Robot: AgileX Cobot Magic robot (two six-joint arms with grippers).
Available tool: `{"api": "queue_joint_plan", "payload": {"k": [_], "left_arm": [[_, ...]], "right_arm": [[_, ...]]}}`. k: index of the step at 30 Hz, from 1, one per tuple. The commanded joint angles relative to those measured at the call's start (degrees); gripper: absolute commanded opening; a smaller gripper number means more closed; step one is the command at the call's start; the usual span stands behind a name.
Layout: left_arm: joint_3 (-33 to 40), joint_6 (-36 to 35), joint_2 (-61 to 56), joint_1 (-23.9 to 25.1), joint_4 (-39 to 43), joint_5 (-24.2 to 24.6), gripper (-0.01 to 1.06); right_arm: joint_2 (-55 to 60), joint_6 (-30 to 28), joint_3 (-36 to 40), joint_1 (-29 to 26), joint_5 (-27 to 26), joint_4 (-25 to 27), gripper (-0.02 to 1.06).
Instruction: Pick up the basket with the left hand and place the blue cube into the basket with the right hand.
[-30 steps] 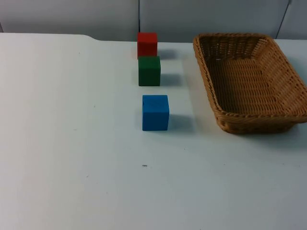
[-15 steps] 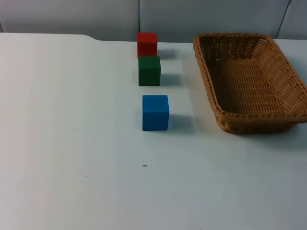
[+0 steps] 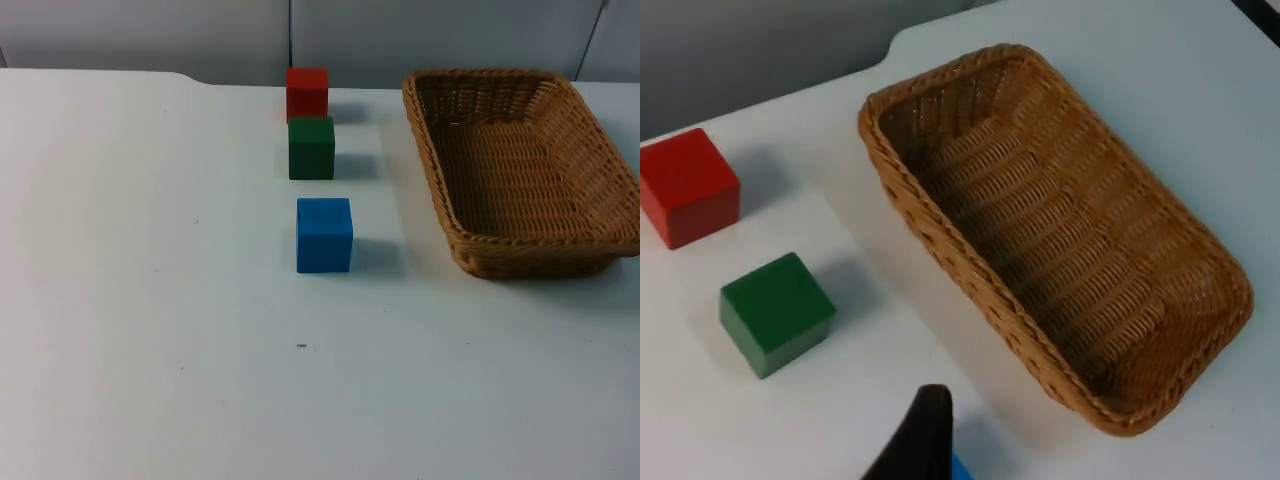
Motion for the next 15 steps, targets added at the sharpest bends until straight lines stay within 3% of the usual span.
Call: {"api": "queue_joint_plan", "payload": {"k": [1, 15], "left_arm": [[-3.14, -1.49, 2.97, -1.58, -0.63, -0.45, 0.92], [-18.45, -9.12, 19.03, -7.12, 2.82, 0.95, 0.92]], "right_arm": [[-0.19, 0.07, 0.52, -0.33, -0.58, 0.03, 1.04], [-0.19, 0.07, 0.52, -0.33, -0.58, 0.03, 1.04]]}}
